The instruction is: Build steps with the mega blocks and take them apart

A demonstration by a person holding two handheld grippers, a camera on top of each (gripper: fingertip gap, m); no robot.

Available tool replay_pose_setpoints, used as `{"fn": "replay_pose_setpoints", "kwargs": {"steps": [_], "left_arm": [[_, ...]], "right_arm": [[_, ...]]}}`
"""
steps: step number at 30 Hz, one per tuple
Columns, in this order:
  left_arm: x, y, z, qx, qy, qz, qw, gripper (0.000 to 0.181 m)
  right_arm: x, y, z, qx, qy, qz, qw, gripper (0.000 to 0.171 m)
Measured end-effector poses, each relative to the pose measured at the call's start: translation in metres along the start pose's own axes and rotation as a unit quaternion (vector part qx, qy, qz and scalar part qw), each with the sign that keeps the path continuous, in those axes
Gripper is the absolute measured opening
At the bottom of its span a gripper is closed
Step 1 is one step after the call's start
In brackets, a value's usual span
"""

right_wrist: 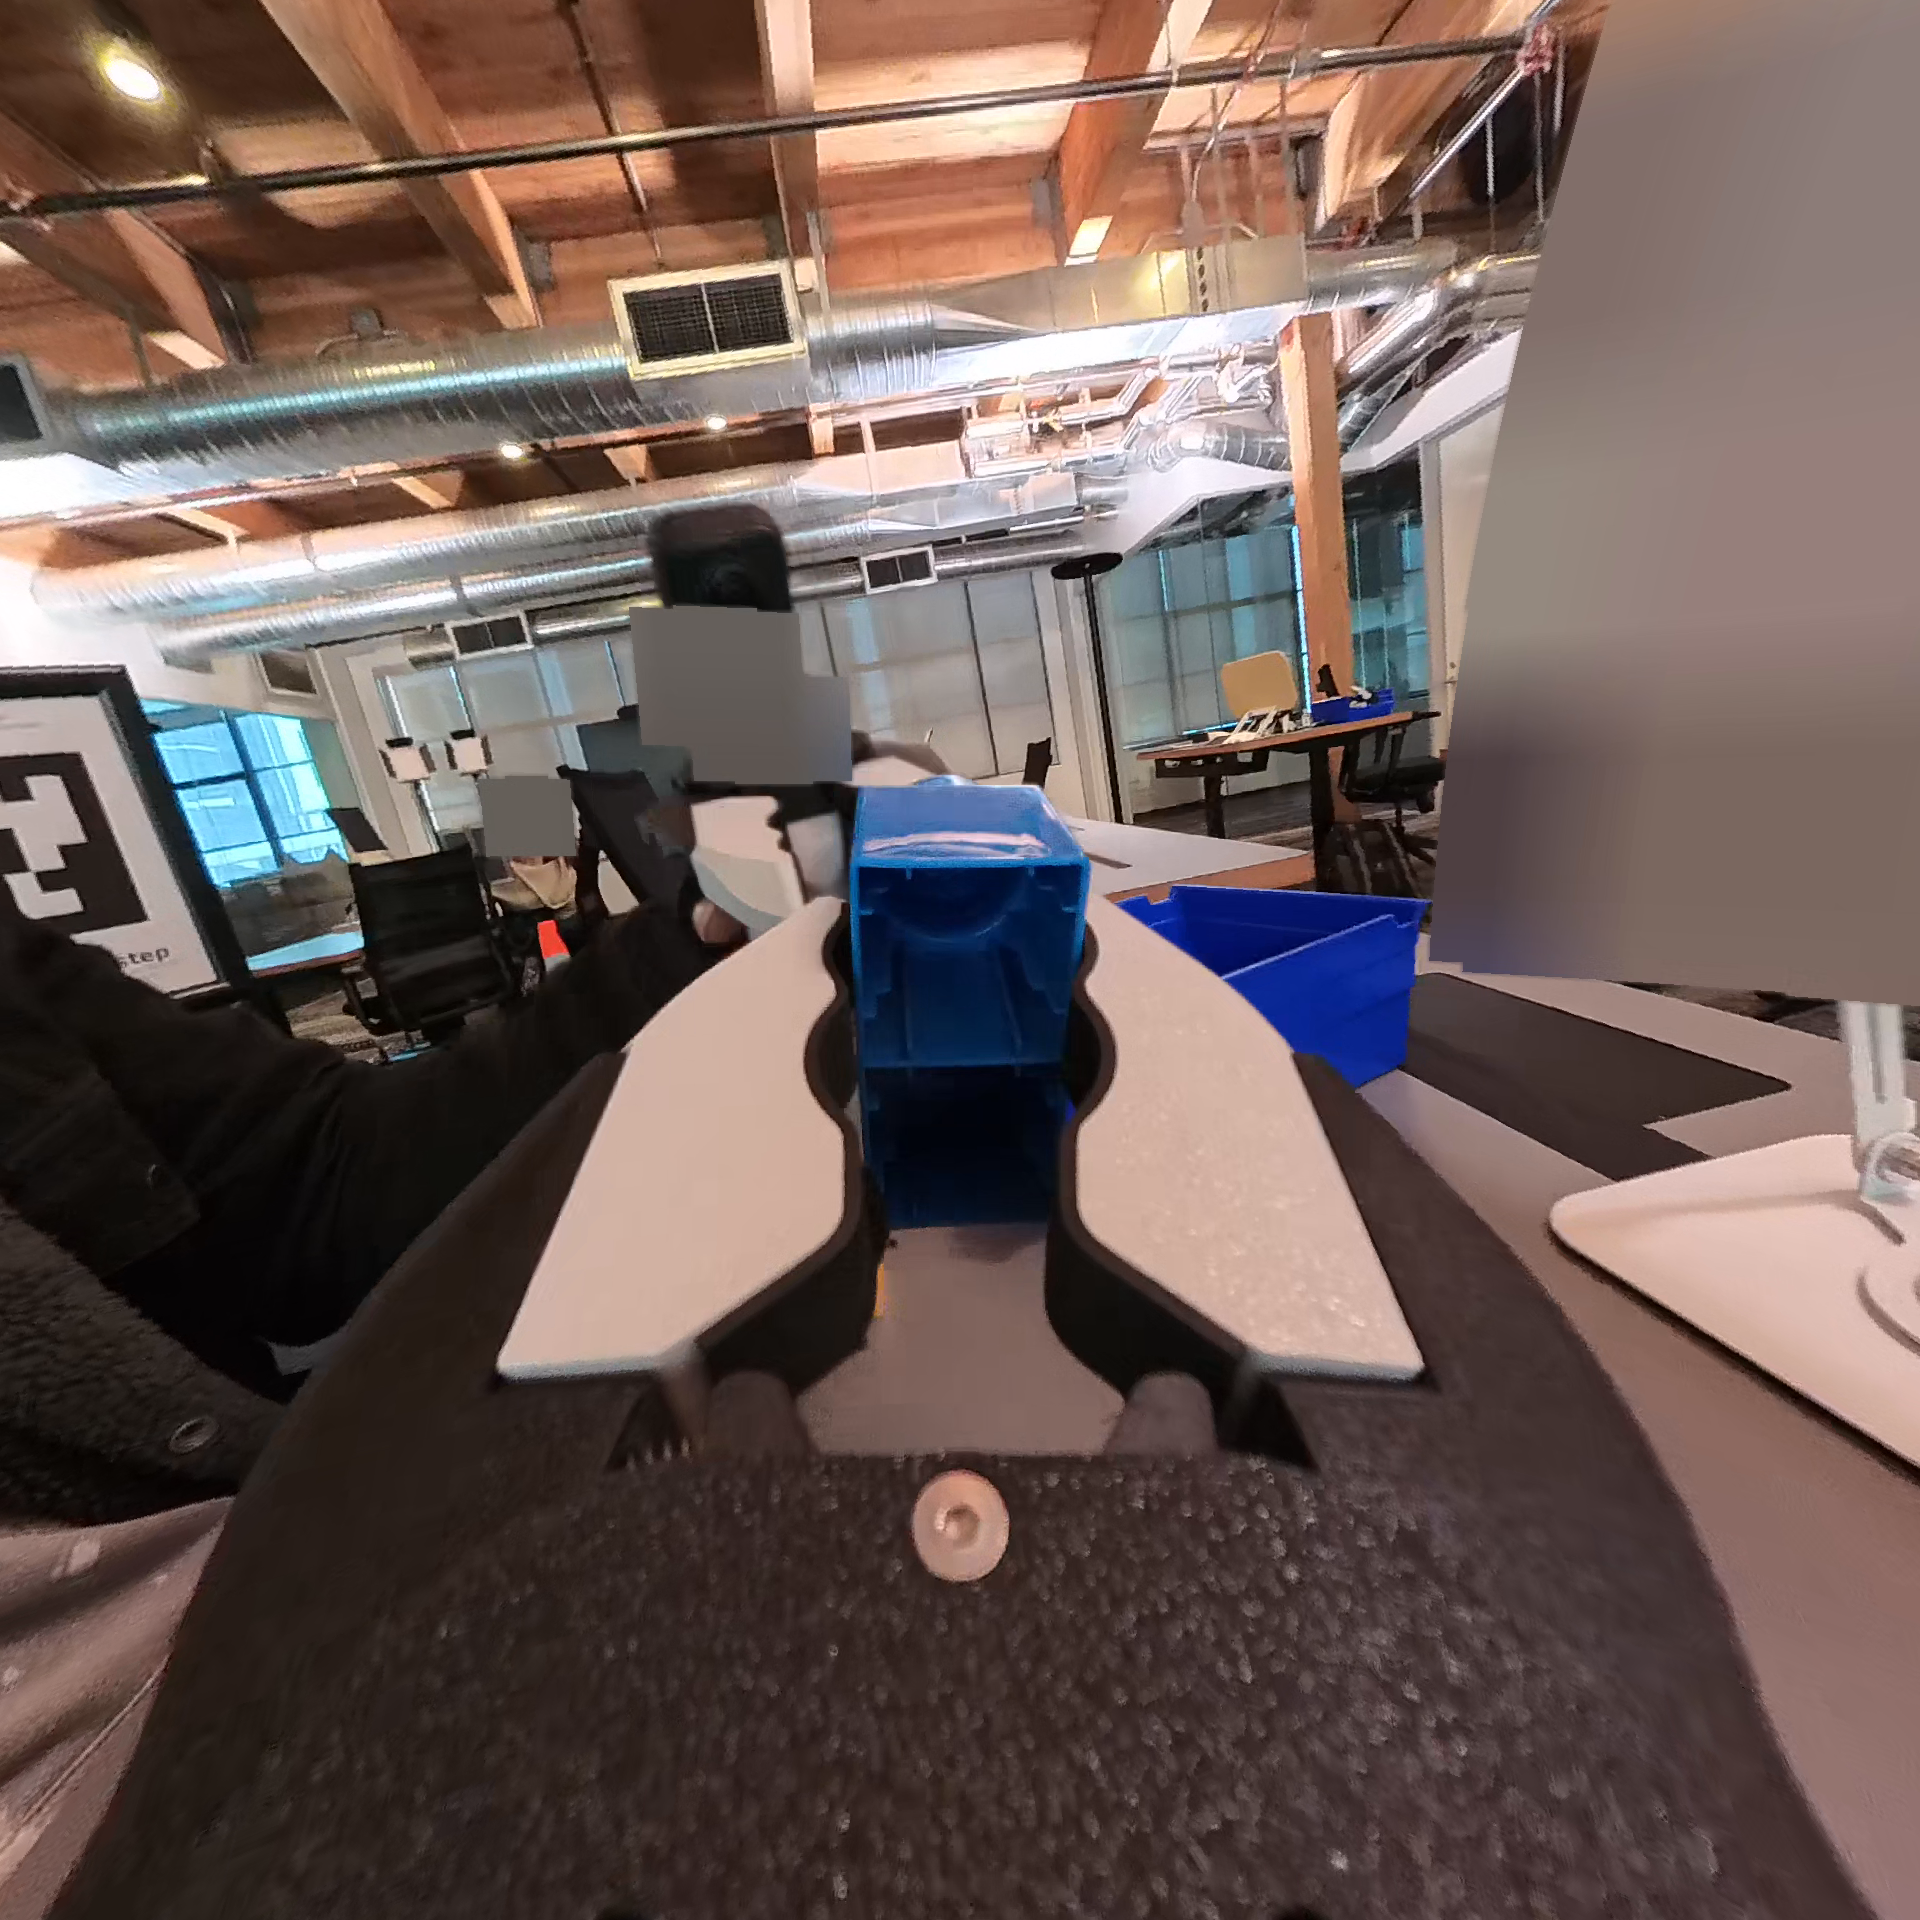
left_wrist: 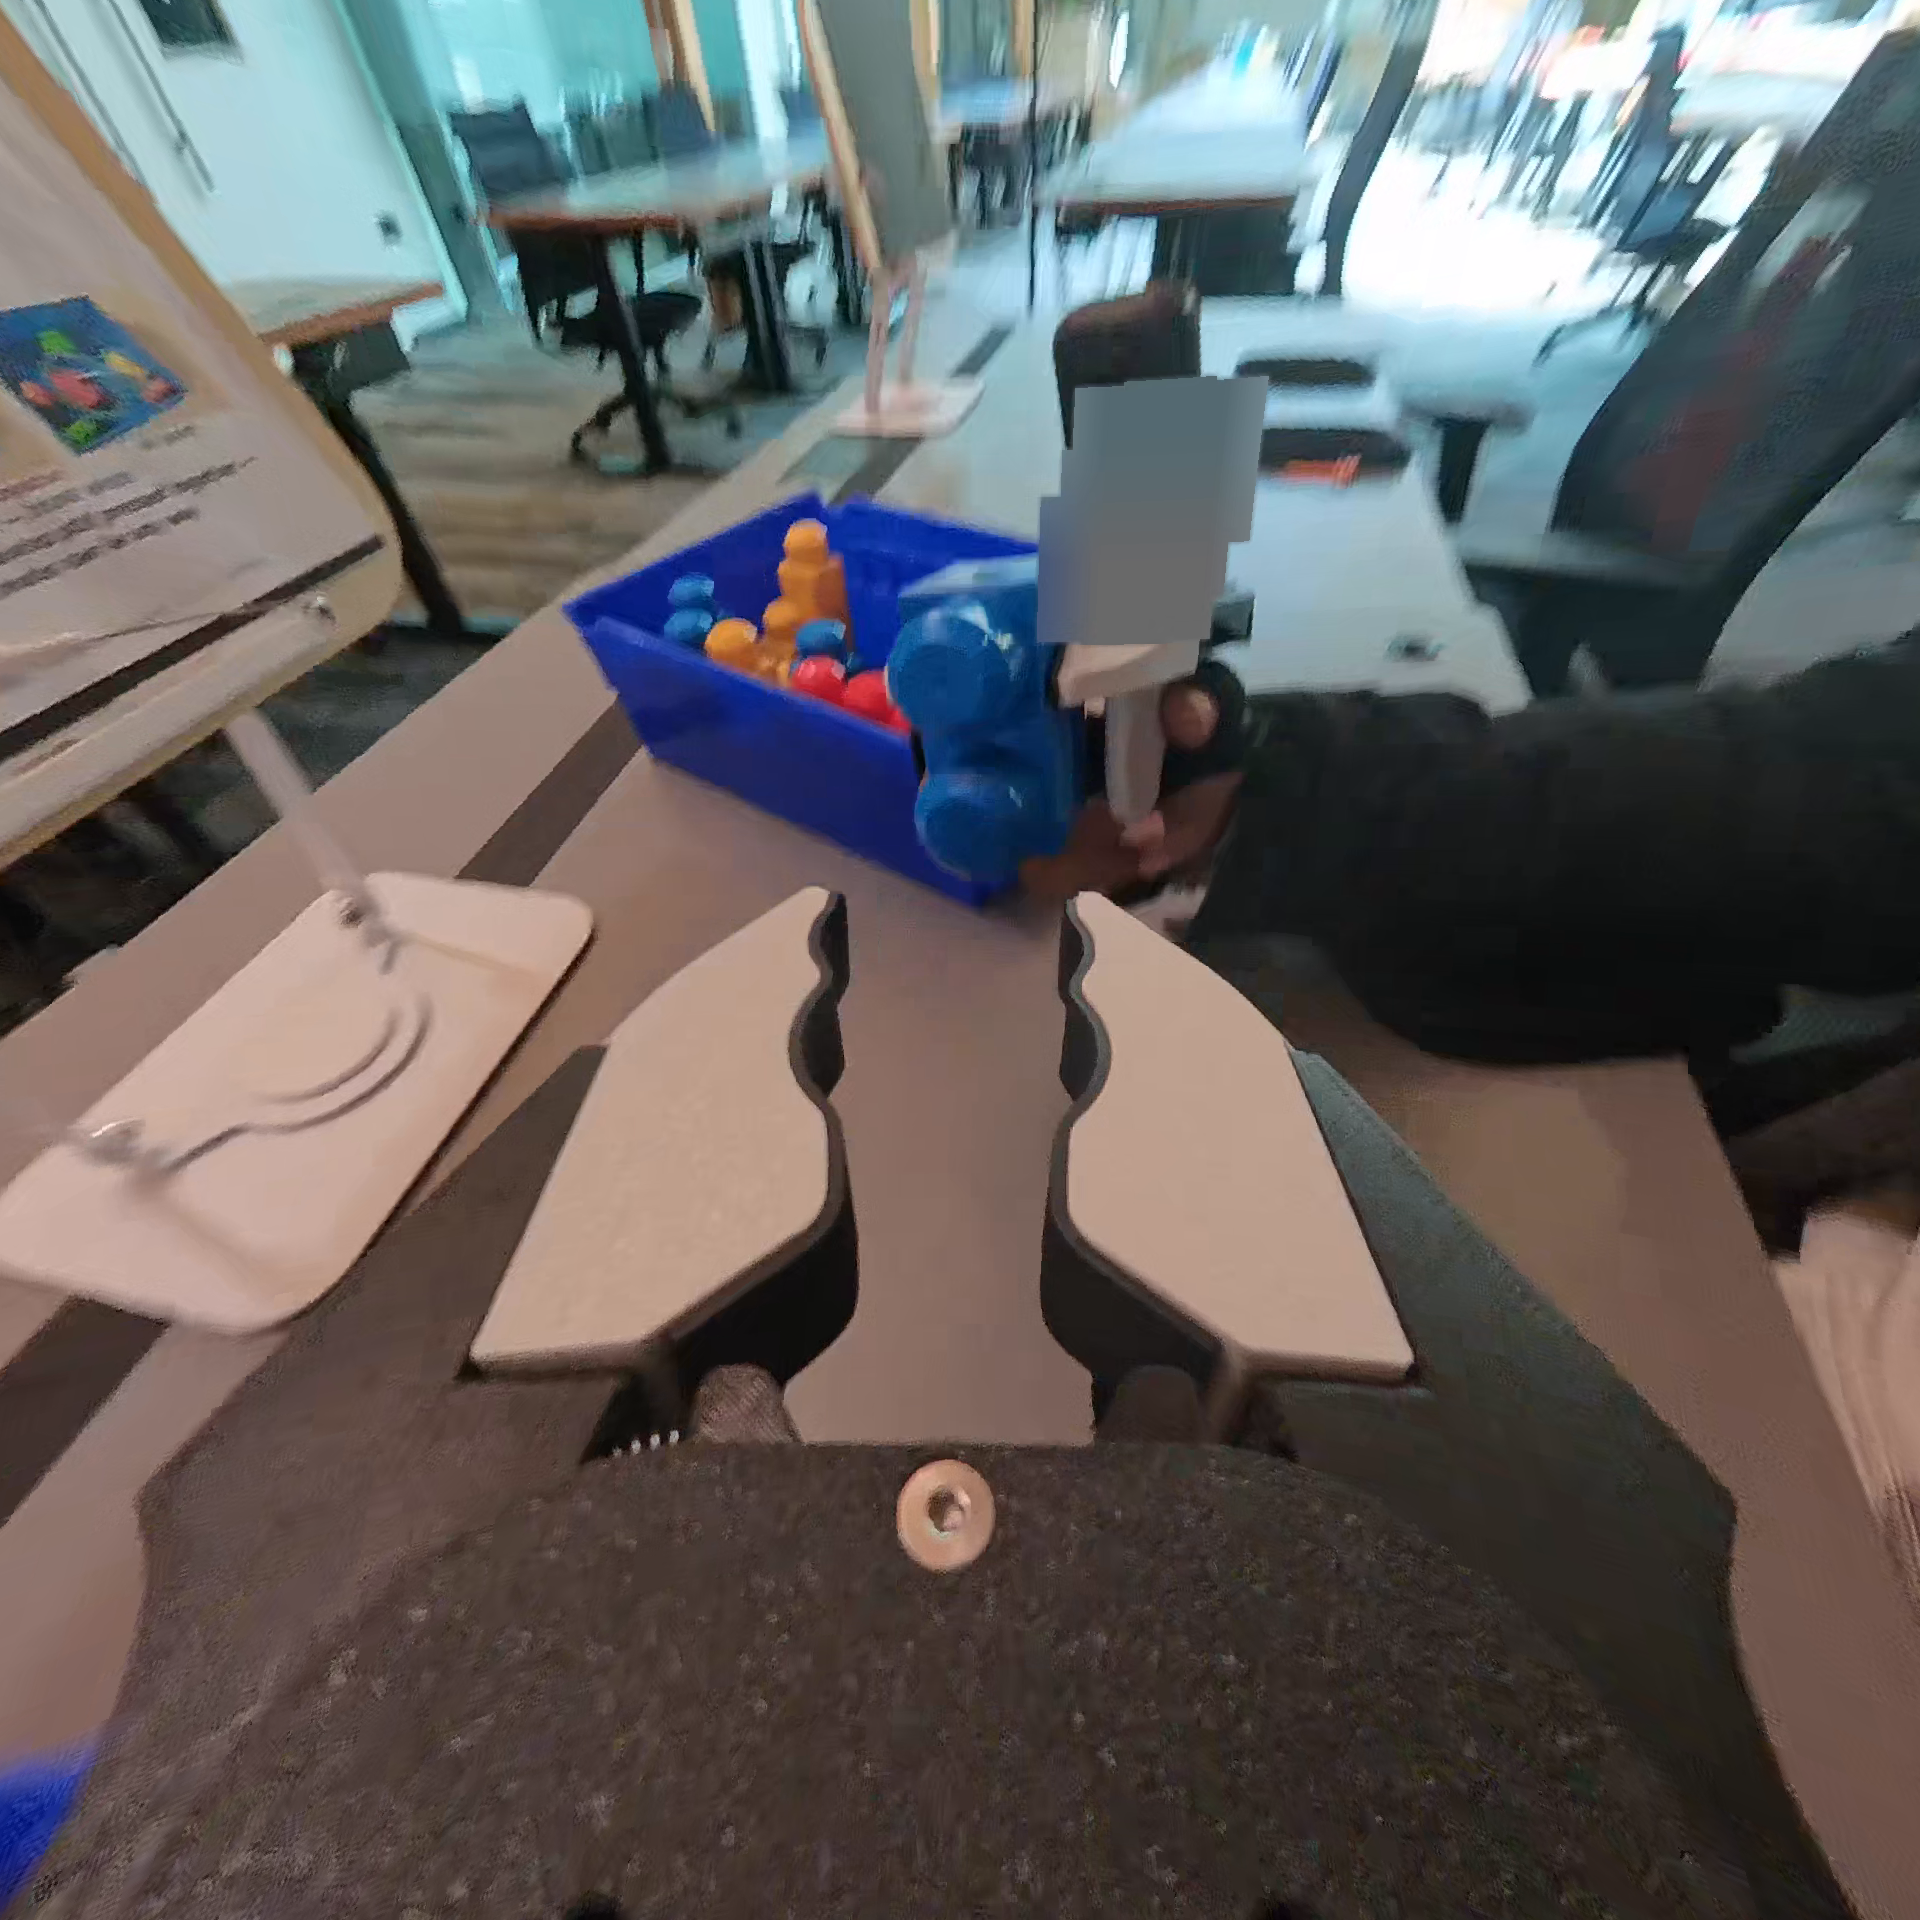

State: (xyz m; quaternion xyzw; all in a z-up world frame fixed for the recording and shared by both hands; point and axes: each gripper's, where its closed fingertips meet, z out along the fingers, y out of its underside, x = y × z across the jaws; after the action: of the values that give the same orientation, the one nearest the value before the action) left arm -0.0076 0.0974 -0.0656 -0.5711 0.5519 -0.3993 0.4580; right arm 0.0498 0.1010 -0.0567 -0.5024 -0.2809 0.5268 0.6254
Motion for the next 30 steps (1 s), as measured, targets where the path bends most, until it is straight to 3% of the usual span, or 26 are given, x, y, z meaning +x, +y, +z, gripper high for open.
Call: {"fn": "replay_pose_setpoints", "kwargs": {"steps": [5, 8, 16, 25, 27, 30], "left_arm": [[-0.009, 0.024, -0.039, -0.156, -0.066, 0.047, 0.984, 0.035], [-0.006, 0.047, -0.052, -0.242, -0.066, 0.059, 0.966, 0.035], [0.015, 0.137, -0.080, -0.477, -0.003, 0.071, 0.876, 0.040], [0.023, 0.195, -0.087, -0.573, 0.024, 0.094, 0.814, 0.047], [0.022, 0.204, -0.085, -0.583, 0.020, 0.101, 0.806, 0.035], [0.024, 0.204, -0.083, -0.581, 0.023, 0.092, 0.808, 0.036]], "right_arm": [[0.006, 0.004, -0.001, -0.006, 0.010, 0.003, 1.000, 0.037], [0.006, 0.004, -0.003, -0.006, 0.011, 0.003, 1.000, 0.037], [0.008, -0.002, -0.007, 0.001, 0.016, 0.001, 1.000, 0.037], [0.009, 0.001, -0.007, -0.004, 0.018, 0.004, 1.000, 0.037], [0.009, 0.003, -0.007, -0.006, 0.017, 0.005, 1.000, 0.037], [0.008, 0.003, -0.007, -0.007, 0.015, 0.006, 1.000, 0.037]]}}
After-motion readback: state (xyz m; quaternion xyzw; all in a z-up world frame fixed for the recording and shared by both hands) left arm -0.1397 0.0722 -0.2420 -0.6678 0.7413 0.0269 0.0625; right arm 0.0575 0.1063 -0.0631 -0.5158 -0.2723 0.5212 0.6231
